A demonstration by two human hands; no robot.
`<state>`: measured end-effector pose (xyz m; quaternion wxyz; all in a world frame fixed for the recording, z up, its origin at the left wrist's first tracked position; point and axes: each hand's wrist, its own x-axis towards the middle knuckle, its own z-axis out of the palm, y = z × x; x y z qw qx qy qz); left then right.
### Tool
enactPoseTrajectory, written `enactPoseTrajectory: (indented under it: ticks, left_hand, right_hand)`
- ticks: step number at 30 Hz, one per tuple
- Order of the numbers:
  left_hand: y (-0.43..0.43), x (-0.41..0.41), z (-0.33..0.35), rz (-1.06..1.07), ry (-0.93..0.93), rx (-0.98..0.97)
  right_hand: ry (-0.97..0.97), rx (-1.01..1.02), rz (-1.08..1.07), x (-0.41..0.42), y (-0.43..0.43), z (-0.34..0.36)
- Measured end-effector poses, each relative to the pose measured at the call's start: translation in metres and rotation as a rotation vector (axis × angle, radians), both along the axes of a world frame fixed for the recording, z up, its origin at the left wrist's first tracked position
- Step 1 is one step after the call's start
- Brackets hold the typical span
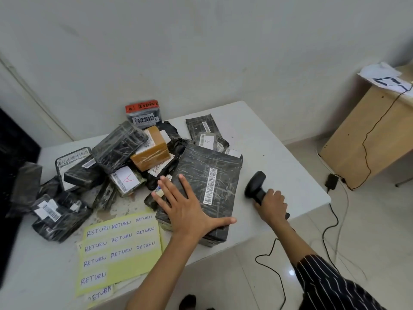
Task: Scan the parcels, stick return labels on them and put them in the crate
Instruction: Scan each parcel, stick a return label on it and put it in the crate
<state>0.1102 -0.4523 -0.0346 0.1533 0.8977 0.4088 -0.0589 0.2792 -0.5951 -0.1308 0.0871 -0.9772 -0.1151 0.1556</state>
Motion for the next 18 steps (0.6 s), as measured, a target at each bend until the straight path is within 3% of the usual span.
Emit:
enactPoseTrajectory:
  ticks: [4,8,11,14,18]
  left_hand:
    - [-0.004,0.0,0.003,0.013,0.046,-0.028]
    - [-0.002,-0.014,0.005,0.041,0.01,-0.053]
    - [-0.007,-0.03,0.004,0.14,-0.082,-0.112]
    - [-0.016,-0.042,0.004,0.3,-0.196,-0.232]
    - [-0.023,-0.051,0.003,0.445,-0.39,-0.533]
  right_hand:
    - [-0.031,0.033,0.074,0.003,-0.008,-0.009]
    - [0.152,0.598,-0.123,-0.009,-0.004,0.013]
    - [0.17,0.863,-0.152,-0.014,0.01,0.049]
    - [0.206,0.983,-0.055,-0.01,0.032,0.082]
    - [0.269,1.019,0.081,-0.009,0.063,0.106]
